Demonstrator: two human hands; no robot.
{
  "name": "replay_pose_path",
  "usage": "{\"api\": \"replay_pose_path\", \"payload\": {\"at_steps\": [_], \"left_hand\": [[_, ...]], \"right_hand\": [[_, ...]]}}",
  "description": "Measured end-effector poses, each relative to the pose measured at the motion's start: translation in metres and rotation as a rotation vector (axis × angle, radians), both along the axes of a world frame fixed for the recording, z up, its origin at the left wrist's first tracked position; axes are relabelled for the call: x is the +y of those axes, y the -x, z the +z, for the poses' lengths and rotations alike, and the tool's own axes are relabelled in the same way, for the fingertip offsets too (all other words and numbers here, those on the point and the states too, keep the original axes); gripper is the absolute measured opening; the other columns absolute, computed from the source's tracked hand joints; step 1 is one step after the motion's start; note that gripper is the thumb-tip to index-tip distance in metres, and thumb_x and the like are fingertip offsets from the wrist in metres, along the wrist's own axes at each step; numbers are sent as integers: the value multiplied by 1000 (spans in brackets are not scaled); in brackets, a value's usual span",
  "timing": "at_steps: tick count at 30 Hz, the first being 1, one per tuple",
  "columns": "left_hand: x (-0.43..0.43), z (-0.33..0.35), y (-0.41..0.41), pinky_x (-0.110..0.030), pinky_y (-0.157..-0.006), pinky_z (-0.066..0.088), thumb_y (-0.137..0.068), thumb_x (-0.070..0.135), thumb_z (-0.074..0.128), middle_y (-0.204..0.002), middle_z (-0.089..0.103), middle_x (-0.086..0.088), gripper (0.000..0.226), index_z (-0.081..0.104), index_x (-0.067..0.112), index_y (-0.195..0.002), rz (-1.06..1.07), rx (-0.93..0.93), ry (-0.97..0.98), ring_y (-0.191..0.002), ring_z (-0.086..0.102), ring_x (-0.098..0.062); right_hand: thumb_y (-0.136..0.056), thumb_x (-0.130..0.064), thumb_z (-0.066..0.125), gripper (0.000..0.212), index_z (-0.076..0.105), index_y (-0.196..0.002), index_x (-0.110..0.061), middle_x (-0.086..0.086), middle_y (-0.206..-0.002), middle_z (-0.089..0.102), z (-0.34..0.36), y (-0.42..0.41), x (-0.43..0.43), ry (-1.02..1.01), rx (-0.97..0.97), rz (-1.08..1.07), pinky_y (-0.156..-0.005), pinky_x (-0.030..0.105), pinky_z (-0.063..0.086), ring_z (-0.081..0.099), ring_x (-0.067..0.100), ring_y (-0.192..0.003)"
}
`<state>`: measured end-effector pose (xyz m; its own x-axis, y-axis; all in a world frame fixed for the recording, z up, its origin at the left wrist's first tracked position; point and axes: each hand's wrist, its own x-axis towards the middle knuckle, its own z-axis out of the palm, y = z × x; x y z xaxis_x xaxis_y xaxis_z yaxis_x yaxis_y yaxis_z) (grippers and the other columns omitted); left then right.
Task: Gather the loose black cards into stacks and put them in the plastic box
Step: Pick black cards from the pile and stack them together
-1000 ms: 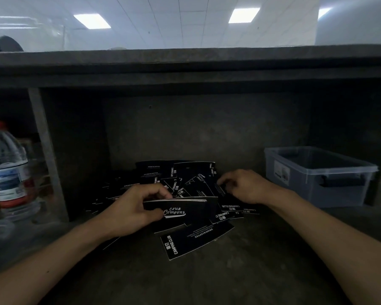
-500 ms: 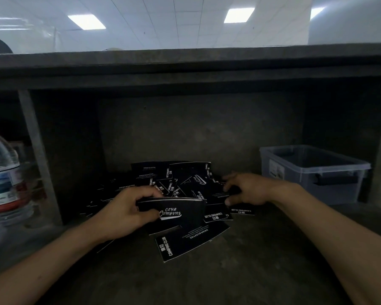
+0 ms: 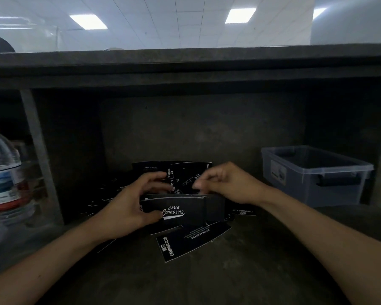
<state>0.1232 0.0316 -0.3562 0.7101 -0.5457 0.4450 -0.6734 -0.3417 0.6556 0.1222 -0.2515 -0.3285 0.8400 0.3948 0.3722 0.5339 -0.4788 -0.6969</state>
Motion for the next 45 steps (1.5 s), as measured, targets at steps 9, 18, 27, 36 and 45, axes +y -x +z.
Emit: {"api": "replay_pose_path", "payload": {"at_steps": [9,18,27,36,45], "left_hand": [[-1,3,4,-24,-83,58,-82,16,79,-102,74,13,32,69,38,-103,13,-81,-127,-95,71,-5],[-1,2,3,-24,-87,57,-84,17,79,-112,71,13,41,67,39,-116,-21,-68,-118,-104,69,-7],[-1,0,0,-26,-86,56,-84,15,78,-105,73,12,29,71,32,-107,-14,-125,-134,-98,71,-8],[-1,-2,-1,-24,-89,56,-79,22,82,-113,67,21,54,60,40,-124,44,-114,-140,-102,68,-4],[-1,1,0,-27,-89,57,-80,19,81,-112,71,14,52,60,42,-121,14,-93,-103,-103,69,-5]], "right_hand": [[-84,-9,73,46,65,-128,-22,-1,-136,58,-17,-8,-13,393,-7,-182,-103,21,44,58,4,-114],[-84,-28,75,21,66,-102,-29,-5,-138,56,-12,-13,-25,453,21,-331,-102,24,39,50,12,-126],[-86,3,52,71,47,-145,-36,-2,-151,43,-5,-17,-41,781,84,-339,-90,11,32,48,16,-129],[-97,-23,61,23,71,-118,-23,-5,-121,68,12,-12,-57,546,-211,-360,-102,32,45,61,12,-114],[-102,-25,51,23,69,-116,-20,1,-104,76,4,-4,-14,-89,165,-56,-71,19,54,72,12,-95]]}}
